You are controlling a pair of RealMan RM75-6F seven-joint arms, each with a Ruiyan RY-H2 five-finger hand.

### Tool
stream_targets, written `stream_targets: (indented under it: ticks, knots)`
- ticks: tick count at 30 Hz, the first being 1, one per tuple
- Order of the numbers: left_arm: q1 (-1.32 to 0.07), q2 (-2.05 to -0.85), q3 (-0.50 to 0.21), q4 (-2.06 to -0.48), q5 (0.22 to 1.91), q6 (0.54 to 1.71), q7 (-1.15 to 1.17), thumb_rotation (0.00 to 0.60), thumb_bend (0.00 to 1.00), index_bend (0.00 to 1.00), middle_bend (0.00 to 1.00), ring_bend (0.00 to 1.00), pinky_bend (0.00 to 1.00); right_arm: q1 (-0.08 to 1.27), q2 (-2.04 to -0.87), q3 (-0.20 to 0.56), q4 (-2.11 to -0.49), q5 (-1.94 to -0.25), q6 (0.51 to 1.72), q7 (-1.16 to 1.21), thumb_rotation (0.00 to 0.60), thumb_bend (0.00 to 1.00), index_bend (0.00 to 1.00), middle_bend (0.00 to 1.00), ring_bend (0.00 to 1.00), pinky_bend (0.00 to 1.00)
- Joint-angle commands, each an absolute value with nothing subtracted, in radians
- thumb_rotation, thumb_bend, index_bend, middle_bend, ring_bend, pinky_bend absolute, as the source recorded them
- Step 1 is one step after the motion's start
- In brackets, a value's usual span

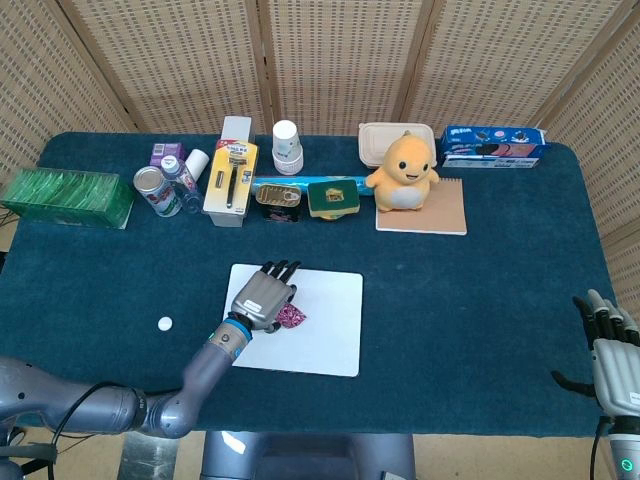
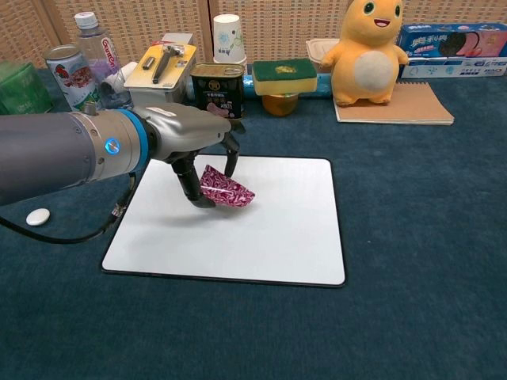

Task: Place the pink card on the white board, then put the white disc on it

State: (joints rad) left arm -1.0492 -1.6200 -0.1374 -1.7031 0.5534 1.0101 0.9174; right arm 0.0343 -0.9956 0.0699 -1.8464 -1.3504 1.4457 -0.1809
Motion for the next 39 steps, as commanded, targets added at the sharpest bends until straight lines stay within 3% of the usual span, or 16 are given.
stream_targets:
  ticks: [1, 6, 12, 20, 25, 31, 39]
  knots:
    - [-1.067, -1.628, -0.138, -1.708, 0.511, 1.014, 0.929, 0.600, 0.17, 0.21, 0.00, 0.00, 0.10, 0.035, -0.994, 0.069, -1.846, -1.353, 1.444, -0.179, 0.600, 0.00, 0.00, 0.00, 0.00, 0.00]
    - [-1.078, -1.622, -0.133, -1.723, 0.496, 1.027, 0.927, 0.600, 0.15, 0.04, 0.00, 0.00, 0.10, 0.034, -0.992, 0.065, -1.846, -1.363, 1.447, -0.174, 0.600, 0.00, 0.01, 0.00, 0.00, 0.00]
    - [-1.053, -1.525, -0.128, -1.824, 0.560, 1.063, 0.880, 0.600, 0.14, 0.00, 0.00, 0.00, 0.10, 0.035, -0.991, 0.065, -1.845, -1.360, 1.443, -0.173, 0.600, 0.00, 0.01, 0.00, 0.00, 0.00]
    - [-0.953, -1.360, -0.050, -1.907, 0.710, 1.083, 0.761, 0.600, 0.14, 0.00, 0.00, 0.00, 0.10, 0.036, -0.995, 0.059, -1.851, -1.362, 1.438, -0.183, 0.600, 0.00, 0.01, 0.00, 0.00, 0.00]
    - [-0.850, -1.273, 0.038, -1.888, 0.844, 1.072, 0.631, 0.600, 0.15, 0.02, 0.00, 0.00, 0.10, 0.037, -0.998, 0.053, -1.857, -1.366, 1.434, -0.190, 0.600, 0.00, 0.01, 0.00, 0.00, 0.00]
    - [-0.725, -1.271, 0.120, -1.799, 1.025, 1.118, 0.492, 0.600, 0.15, 0.09, 0.00, 0.00, 0.10, 0.036, -0.995, 0.056, -1.858, -1.363, 1.437, -0.178, 0.600, 0.00, 0.01, 0.00, 0.00, 0.00]
    - [-0.622, -1.299, 0.141, -1.716, 1.087, 1.164, 0.432, 0.600, 0.17, 0.19, 0.00, 0.00, 0.10, 0.033, -0.987, 0.055, -1.860, -1.371, 1.441, -0.161, 0.600, 0.00, 0.01, 0.00, 0.00, 0.00]
